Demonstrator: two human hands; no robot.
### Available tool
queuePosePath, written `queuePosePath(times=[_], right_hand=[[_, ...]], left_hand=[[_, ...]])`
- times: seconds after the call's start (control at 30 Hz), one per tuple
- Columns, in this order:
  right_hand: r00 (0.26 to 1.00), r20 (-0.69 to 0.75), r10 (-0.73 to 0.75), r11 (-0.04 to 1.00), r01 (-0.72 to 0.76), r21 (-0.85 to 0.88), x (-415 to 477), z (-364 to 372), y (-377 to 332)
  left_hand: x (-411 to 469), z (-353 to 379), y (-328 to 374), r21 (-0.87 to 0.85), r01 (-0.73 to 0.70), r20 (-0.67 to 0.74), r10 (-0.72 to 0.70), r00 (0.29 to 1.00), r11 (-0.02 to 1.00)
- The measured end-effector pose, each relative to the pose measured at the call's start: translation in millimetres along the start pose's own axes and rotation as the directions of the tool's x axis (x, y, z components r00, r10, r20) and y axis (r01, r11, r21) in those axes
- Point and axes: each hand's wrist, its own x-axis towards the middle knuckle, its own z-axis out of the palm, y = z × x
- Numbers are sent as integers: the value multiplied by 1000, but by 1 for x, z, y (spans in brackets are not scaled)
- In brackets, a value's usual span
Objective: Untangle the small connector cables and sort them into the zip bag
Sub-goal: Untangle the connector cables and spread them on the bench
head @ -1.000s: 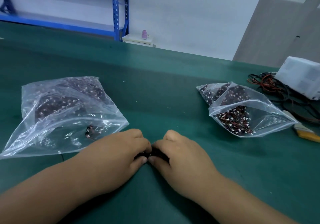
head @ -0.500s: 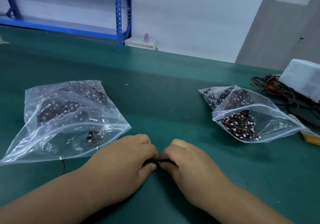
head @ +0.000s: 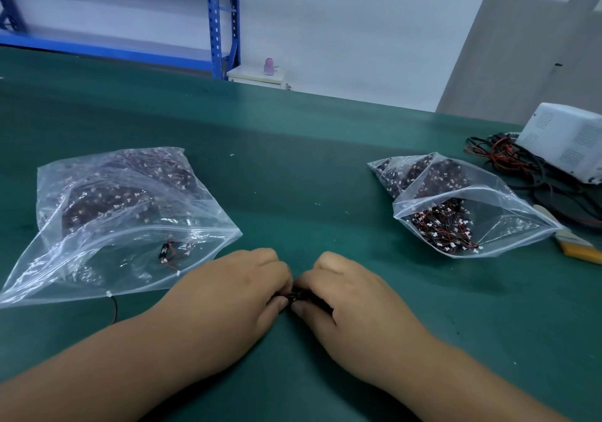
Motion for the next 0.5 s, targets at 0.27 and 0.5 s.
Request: queuePosePath(times=[0.27, 0.5], right_hand=[[999, -27, -32, 999, 32, 0, 0, 0, 1], [997, -54, -61, 996, 65, 57, -1, 0, 2]], left_hand=[[0, -1, 2, -26, 9, -9, -9, 1000, 1000], [0, -3, 2, -54, 6, 3, -6, 1000, 999]])
